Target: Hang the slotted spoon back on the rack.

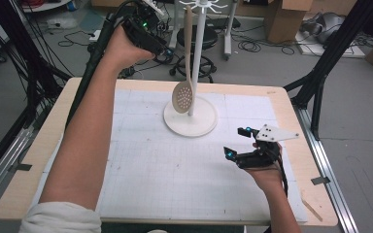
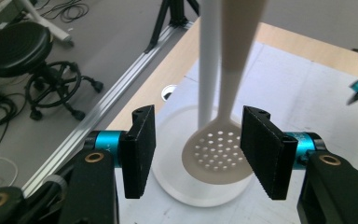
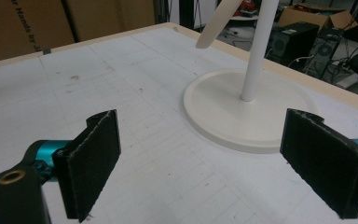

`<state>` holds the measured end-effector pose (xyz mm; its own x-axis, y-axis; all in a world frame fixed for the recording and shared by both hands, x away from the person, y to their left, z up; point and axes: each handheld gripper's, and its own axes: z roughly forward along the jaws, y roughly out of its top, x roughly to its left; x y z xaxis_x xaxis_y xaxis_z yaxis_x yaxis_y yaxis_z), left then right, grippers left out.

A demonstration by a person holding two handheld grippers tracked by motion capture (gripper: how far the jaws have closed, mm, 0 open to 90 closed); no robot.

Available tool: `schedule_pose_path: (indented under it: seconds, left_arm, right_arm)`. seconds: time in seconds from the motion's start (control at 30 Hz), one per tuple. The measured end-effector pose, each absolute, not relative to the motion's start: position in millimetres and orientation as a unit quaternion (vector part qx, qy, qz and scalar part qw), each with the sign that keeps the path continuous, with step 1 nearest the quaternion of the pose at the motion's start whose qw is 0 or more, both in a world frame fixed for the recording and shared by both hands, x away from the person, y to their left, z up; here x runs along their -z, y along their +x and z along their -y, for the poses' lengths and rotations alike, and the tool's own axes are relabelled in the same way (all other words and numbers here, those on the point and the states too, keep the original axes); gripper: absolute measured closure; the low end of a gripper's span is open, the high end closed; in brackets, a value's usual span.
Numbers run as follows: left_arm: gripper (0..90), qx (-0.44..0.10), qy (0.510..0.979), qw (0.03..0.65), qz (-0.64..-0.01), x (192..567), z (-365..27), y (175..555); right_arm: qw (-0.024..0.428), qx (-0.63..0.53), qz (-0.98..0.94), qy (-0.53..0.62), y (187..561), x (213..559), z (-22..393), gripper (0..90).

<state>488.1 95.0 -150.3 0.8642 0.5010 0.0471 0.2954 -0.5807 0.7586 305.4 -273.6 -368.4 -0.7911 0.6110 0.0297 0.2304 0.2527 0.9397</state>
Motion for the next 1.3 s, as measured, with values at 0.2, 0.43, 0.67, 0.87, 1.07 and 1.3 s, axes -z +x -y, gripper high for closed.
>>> schedule_pose_path:
  seconds: [0.2,0.43,0.67,0.87,1.07,1.3]
  left_arm:
    - [42.2,-0.123,0.865,0.439,-0.210,146,-108,472]
    - [36.8,-0.104,0.867,0.445,-0.197,152,-117,455]
    - [31.5,-0.106,0.864,0.450,-0.199,168,-135,443]
    - [25.1,-0.113,0.853,0.466,-0.208,180,-155,432]
    - [20.6,-0.114,0.843,0.481,-0.214,200,-172,418]
    - [15.5,-0.120,0.835,0.491,-0.217,225,-186,401]
  right_arm:
    - [0.177,-0.545,-0.774,0.270,306,368,273,10.6]
    - [0.176,-0.546,-0.774,0.269,305,368,271,10.6]
    - [0.174,-0.544,-0.776,0.269,305,368,270,10.6]
    - [0.172,-0.542,-0.777,0.270,305,369,269,10.6]
    - [0.172,-0.540,-0.778,0.271,305,370,269,10.6]
    - [0.173,-0.540,-0.779,0.269,306,370,268,10.6]
